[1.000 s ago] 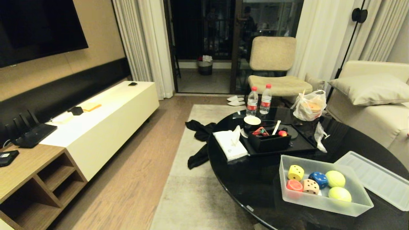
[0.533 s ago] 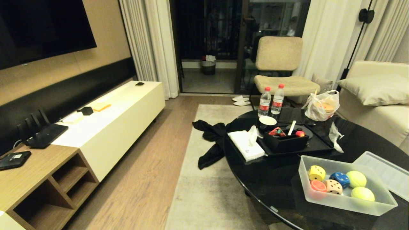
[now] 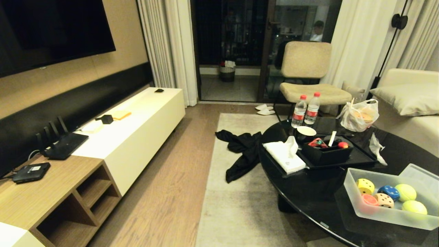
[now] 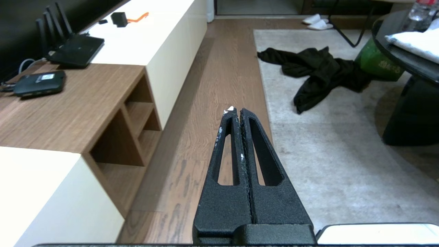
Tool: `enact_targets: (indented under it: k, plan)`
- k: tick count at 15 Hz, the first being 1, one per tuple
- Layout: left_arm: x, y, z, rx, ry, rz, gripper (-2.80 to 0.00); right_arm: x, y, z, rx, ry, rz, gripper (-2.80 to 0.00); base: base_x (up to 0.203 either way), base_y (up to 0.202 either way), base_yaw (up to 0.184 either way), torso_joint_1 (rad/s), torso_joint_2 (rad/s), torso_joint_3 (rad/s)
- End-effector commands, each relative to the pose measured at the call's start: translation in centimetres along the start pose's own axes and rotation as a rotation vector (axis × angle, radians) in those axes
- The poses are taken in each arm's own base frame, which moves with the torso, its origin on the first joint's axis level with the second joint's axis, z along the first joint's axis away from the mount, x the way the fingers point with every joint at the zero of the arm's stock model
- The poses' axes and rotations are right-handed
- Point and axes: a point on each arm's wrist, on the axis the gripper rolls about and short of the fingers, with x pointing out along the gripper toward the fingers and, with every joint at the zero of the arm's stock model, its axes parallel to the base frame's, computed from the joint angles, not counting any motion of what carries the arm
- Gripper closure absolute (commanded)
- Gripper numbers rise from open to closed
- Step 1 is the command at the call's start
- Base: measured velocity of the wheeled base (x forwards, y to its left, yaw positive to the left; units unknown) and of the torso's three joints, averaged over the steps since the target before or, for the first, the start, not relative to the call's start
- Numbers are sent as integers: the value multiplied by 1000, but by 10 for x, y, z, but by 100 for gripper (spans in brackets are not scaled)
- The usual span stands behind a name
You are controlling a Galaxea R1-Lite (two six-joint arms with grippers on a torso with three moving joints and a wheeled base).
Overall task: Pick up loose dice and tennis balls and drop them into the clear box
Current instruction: Pick up toys out of the box
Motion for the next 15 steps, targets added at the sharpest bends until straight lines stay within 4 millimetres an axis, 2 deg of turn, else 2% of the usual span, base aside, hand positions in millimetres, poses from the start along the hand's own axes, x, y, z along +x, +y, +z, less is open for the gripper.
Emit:
enact_targets:
  k: [1, 3, 11, 15]
  plan:
    - [0, 0, 0, 0, 1, 1, 0, 0, 0, 0, 0, 1, 1, 0, 0, 143, 19, 0, -2, 5]
    - [0, 0, 0, -1, 1, 0, 0, 0, 0, 0, 1, 1, -1, 0, 0, 121, 13, 2, 2, 3]
    - [0, 0, 0, 0, 1, 0, 0, 0, 0, 0, -1, 1, 0, 0, 0, 0, 0, 0, 0, 0]
    - [0, 0, 0, 0, 1, 0, 0, 0, 0, 0, -1, 1, 0, 0, -162, 0, 3, 0, 3, 4]
